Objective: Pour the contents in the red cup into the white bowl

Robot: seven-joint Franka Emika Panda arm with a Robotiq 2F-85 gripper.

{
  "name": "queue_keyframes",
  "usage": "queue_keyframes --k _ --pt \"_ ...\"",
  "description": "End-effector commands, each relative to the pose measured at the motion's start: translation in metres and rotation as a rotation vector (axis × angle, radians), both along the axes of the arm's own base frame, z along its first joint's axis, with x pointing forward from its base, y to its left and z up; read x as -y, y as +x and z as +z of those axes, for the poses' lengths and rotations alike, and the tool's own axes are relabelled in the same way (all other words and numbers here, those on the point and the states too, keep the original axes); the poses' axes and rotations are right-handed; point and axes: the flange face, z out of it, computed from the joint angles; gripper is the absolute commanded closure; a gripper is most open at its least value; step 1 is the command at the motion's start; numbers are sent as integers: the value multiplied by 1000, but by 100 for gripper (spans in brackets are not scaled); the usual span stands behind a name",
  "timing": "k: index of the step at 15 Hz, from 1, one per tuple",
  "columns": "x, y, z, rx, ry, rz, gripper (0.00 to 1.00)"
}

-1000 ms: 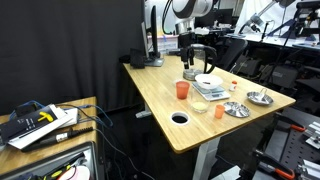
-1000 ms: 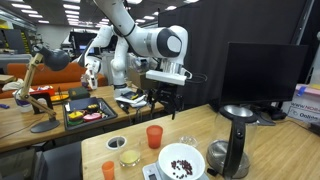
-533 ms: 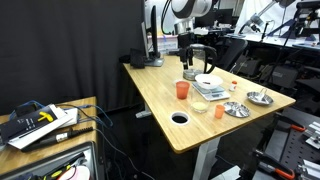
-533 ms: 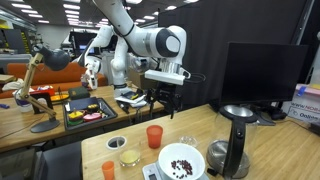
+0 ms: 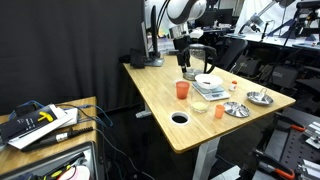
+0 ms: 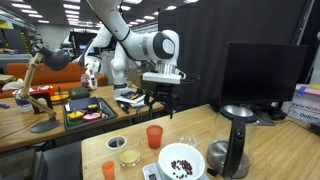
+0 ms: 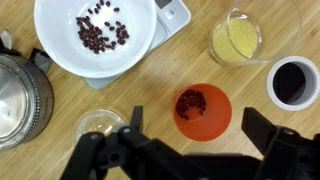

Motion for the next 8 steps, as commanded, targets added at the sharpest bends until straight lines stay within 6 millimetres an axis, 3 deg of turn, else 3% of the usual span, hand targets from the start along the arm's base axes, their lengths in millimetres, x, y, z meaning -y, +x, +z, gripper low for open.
queue_keyframes --k 1,8 --pt "-16 18 -12 -32 -99 41 0" --pt "-57 47 -30 -144 -214 72 0"
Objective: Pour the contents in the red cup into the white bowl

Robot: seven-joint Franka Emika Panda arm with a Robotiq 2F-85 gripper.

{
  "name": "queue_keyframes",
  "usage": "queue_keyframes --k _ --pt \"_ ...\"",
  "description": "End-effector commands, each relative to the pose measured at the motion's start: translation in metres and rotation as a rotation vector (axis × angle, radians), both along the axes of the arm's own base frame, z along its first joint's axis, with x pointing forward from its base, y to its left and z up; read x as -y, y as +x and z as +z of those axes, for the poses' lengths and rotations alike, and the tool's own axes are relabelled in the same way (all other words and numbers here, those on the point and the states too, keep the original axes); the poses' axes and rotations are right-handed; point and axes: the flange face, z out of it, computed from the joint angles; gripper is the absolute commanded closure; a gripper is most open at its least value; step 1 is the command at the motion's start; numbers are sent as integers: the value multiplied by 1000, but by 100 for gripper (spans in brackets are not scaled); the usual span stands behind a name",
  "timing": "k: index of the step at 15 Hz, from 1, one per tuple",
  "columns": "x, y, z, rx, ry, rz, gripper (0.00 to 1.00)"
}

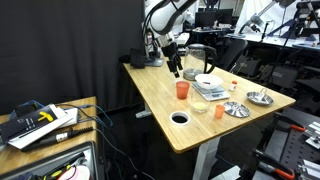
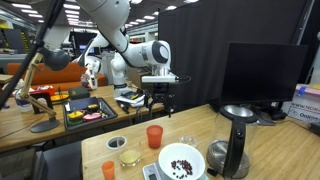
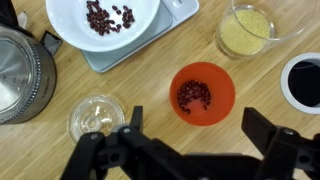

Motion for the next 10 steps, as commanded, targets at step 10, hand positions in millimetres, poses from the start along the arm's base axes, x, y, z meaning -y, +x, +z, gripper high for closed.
queue_keyframes --k 10 --pt "-44 38 -50 -144 -179 -11 0"
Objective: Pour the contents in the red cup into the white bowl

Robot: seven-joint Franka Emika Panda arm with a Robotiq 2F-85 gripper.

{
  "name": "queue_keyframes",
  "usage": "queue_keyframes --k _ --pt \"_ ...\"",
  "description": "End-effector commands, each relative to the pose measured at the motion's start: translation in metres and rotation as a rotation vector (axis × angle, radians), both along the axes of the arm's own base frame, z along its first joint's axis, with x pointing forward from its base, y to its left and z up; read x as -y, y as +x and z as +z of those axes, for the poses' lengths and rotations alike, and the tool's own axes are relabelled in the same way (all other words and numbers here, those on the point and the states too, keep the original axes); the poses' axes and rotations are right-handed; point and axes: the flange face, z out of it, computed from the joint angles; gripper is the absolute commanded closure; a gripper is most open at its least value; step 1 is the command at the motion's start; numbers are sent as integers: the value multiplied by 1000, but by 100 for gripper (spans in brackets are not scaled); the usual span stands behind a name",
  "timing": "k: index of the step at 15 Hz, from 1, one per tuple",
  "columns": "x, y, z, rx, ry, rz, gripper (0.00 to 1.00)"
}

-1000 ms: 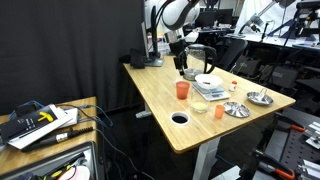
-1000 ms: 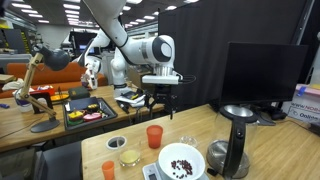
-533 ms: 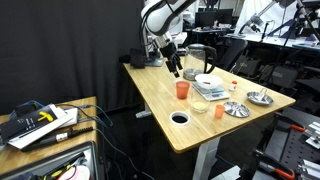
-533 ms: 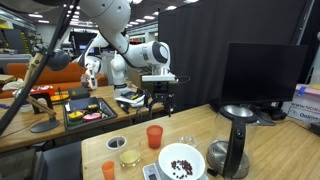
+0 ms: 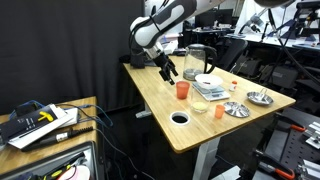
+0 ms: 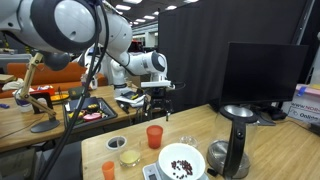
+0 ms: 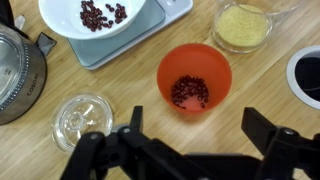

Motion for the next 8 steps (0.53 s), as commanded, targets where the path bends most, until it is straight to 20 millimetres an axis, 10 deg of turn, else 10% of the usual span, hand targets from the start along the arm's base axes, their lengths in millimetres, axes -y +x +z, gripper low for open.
queue_keyframes --k 1,8 --pt "-5 10 -2 -29 -63 2 0" --pt "0 7 -29 -95 -80 -39 0"
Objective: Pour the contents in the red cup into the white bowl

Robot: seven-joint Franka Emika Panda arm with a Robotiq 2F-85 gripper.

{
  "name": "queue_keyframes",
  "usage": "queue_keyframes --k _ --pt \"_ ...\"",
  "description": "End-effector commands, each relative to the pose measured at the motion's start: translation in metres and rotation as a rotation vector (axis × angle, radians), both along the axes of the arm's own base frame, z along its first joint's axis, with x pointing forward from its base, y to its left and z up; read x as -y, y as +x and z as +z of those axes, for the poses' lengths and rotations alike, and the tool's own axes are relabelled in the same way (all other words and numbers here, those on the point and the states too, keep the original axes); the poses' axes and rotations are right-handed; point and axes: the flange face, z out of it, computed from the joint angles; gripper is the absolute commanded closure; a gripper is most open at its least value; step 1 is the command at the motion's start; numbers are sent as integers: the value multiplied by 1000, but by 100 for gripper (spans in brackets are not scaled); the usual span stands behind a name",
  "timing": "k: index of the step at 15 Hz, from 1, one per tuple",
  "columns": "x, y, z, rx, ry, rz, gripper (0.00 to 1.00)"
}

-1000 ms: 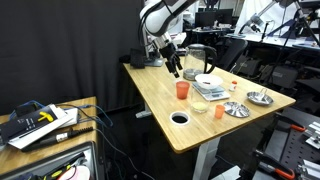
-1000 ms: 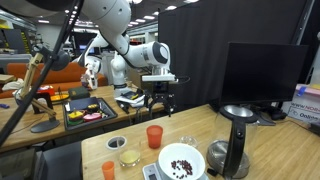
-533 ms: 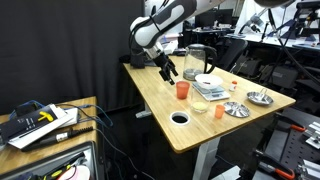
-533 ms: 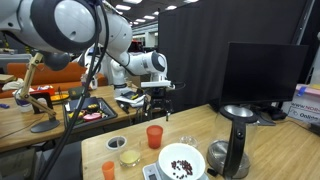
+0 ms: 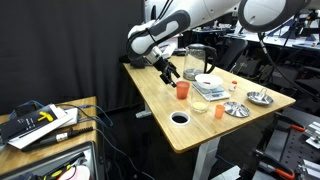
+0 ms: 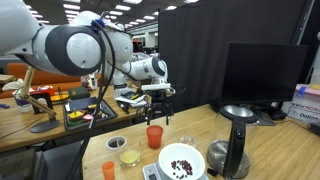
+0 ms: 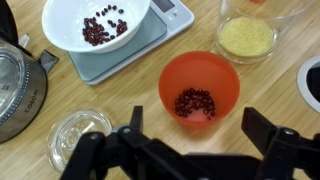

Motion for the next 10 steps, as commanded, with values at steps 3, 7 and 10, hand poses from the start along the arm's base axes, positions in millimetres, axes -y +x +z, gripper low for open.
queue_keyframes --k 3,7,10 --pt "-3 4 -11 -13 5 -11 0" --pt "-2 3 -14 -24 -12 -18 0" --pt "3 0 -22 -47 -26 -27 0"
